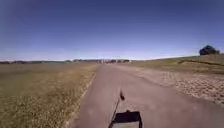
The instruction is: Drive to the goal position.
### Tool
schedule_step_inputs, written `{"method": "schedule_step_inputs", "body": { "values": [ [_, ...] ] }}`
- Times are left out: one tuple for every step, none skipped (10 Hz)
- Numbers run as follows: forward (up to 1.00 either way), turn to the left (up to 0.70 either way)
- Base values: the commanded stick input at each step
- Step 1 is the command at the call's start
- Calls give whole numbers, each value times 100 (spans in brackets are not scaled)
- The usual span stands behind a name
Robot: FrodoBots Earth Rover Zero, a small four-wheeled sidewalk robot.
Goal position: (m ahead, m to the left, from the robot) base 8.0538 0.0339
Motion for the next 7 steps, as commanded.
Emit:
{"method": "schedule_step_inputs", "body": {
  "values": [
    [100, 0],
    [100, 0],
    [100, 0],
    [100, 0],
    [100, 0],
    [100, 0],
    [100, 0]
  ]
}}
